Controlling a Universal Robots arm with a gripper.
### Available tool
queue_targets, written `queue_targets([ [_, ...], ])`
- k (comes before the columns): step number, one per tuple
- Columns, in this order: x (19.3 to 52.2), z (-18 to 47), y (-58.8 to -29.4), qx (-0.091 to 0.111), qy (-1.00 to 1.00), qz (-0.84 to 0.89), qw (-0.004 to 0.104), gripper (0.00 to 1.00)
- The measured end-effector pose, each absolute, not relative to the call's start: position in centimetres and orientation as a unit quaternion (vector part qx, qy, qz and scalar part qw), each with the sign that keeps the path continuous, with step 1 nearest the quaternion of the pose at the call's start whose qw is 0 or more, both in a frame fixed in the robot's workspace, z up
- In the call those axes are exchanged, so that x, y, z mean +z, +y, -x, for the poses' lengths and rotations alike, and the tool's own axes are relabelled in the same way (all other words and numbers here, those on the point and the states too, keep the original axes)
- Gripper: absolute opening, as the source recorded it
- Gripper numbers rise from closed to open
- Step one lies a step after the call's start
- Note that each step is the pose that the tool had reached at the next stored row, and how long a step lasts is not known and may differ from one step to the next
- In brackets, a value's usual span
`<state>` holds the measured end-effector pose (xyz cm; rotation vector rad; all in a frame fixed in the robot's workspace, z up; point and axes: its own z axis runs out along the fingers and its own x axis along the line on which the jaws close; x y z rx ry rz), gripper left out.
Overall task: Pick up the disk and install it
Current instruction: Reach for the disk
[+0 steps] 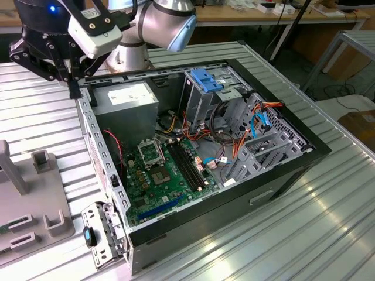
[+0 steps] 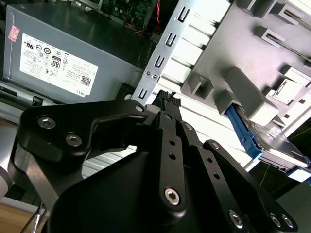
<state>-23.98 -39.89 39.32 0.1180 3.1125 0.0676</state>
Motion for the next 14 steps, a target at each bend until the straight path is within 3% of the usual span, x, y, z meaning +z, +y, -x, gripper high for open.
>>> queue_targets([
  [14, 39.3, 26.3, -39.9, 0.022, 0.999, -0.038, 0.013, 0.11],
])
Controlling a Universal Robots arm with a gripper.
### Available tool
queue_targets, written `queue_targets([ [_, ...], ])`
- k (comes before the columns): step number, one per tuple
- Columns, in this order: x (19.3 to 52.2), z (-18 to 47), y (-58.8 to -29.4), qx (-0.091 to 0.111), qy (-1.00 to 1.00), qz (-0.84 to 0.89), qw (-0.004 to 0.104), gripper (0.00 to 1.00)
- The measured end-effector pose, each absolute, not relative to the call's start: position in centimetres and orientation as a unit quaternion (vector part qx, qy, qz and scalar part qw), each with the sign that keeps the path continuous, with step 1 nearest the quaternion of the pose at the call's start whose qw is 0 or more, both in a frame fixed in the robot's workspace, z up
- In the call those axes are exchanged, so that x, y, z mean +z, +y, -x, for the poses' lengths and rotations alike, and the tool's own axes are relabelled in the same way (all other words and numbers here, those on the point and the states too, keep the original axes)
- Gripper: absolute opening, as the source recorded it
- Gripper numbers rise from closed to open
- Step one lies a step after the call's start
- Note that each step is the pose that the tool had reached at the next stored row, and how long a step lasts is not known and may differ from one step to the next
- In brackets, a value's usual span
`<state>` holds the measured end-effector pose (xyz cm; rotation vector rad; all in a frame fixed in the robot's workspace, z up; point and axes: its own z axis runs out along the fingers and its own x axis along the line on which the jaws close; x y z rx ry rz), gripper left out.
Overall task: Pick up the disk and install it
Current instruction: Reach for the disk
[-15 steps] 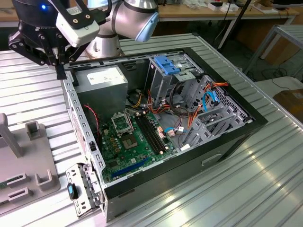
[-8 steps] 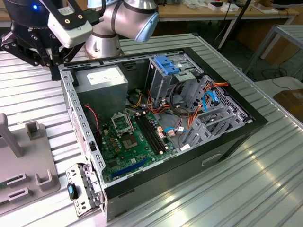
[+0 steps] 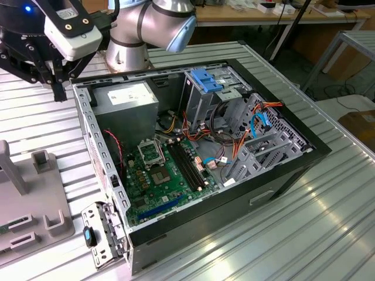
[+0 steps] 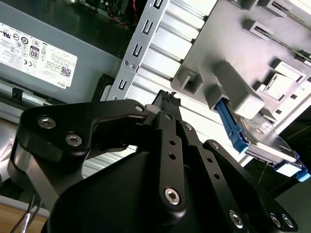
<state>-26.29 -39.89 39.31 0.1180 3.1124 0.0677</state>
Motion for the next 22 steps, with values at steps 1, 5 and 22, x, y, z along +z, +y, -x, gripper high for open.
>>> queue_targets([
  [1, 39.3, 26.4, -39.9, 0.022, 0.999, -0.038, 0.013, 0.11],
  [5, 39.3, 27.4, -39.9, 0.022, 0.999, -0.038, 0.013, 0.11],
  [22, 39.3, 30.3, -39.6, 0.022, 0.999, -0.038, 0.013, 0.11],
])
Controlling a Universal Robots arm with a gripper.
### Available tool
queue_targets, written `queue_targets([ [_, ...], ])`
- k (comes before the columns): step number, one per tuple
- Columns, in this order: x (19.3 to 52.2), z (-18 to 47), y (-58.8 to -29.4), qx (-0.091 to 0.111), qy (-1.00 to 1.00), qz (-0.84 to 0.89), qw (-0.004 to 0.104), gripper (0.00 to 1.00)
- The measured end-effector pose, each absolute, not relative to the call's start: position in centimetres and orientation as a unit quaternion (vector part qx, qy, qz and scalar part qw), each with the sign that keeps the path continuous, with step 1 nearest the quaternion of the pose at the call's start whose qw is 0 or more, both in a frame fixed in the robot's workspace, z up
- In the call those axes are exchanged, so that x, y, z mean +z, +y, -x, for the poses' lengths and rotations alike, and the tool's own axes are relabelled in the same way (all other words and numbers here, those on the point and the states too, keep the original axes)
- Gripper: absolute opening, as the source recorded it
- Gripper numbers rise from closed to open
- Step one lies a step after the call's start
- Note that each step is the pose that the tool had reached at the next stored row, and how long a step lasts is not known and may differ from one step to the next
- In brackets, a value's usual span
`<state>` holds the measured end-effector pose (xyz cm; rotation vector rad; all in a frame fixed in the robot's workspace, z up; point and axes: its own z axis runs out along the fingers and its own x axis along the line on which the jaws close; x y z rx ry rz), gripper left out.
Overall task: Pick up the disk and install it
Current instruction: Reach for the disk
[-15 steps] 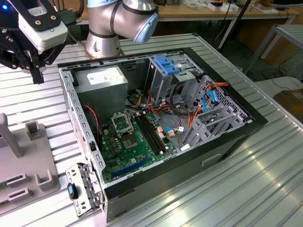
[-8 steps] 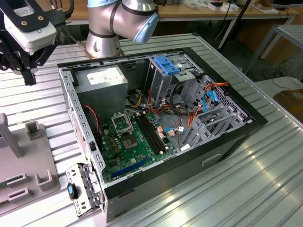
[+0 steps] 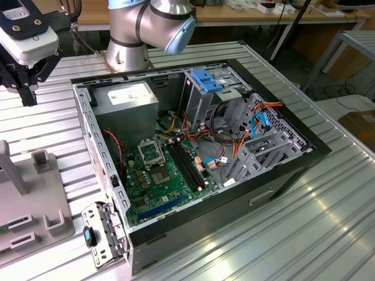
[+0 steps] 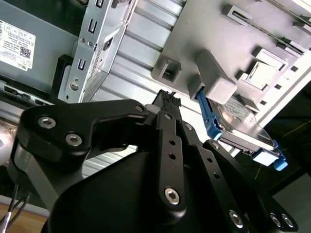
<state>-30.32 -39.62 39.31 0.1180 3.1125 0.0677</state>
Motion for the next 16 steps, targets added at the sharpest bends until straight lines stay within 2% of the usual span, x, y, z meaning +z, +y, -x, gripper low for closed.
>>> queue_targets([
  [6, 39.3, 30.3, -38.1, 0.022, 0.999, -0.038, 0.013, 0.11],
  [16, 39.2, 32.0, -37.7, 0.022, 0.999, -0.038, 0.013, 0.11],
])
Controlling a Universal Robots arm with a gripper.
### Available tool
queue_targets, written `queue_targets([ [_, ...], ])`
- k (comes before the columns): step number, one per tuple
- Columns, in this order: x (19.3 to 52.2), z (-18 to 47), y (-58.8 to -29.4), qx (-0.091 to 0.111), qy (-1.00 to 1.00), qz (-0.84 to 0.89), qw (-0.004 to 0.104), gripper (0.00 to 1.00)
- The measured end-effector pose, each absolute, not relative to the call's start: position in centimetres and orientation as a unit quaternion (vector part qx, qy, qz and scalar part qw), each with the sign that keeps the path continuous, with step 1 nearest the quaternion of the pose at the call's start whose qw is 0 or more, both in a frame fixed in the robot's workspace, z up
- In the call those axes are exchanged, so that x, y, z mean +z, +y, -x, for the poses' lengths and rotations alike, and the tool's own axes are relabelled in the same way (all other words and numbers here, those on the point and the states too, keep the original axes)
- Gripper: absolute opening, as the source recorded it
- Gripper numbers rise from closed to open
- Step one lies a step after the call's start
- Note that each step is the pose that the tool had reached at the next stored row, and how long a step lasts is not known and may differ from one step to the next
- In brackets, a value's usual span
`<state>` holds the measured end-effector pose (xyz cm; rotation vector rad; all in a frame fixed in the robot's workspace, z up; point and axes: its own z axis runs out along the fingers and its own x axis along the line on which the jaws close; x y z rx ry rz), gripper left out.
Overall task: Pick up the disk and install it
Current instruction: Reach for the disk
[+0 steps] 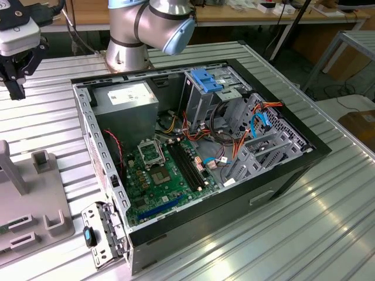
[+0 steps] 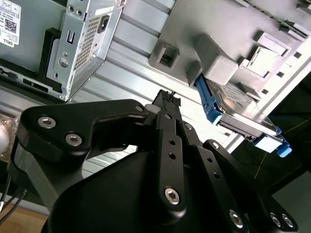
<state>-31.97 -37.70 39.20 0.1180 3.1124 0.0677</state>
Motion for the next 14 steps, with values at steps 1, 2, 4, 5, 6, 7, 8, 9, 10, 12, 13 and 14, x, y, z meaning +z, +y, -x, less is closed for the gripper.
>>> queue_targets([
  [1, 39.2, 32.3, -37.7, 0.022, 0.999, -0.038, 0.013, 0.11],
  [2, 39.2, 32.6, -37.7, 0.022, 0.999, -0.038, 0.013, 0.11],
  [4, 39.2, 33.6, -37.7, 0.022, 0.999, -0.038, 0.013, 0.11],
  [5, 39.2, 33.9, -37.7, 0.022, 0.999, -0.038, 0.013, 0.11],
  [6, 39.2, 34.0, -37.6, 0.022, 0.999, -0.038, 0.013, 0.11],
  [7, 39.2, 34.2, -37.6, 0.022, 0.999, -0.038, 0.013, 0.11],
  [8, 39.1, 34.6, -37.6, 0.022, 0.999, -0.038, 0.013, 0.11],
  [9, 39.1, 34.7, -37.6, 0.022, 0.999, -0.038, 0.013, 0.11],
  [10, 39.1, 35.0, -37.6, 0.022, 0.999, -0.038, 0.013, 0.11],
  [12, 39.1, 36.1, -37.6, 0.022, 0.999, -0.038, 0.013, 0.11],
  [13, 39.1, 36.4, -37.6, 0.022, 0.999, -0.038, 0.013, 0.11],
  [14, 39.1, 36.8, -37.6, 0.022, 0.999, -0.038, 0.013, 0.11],
])
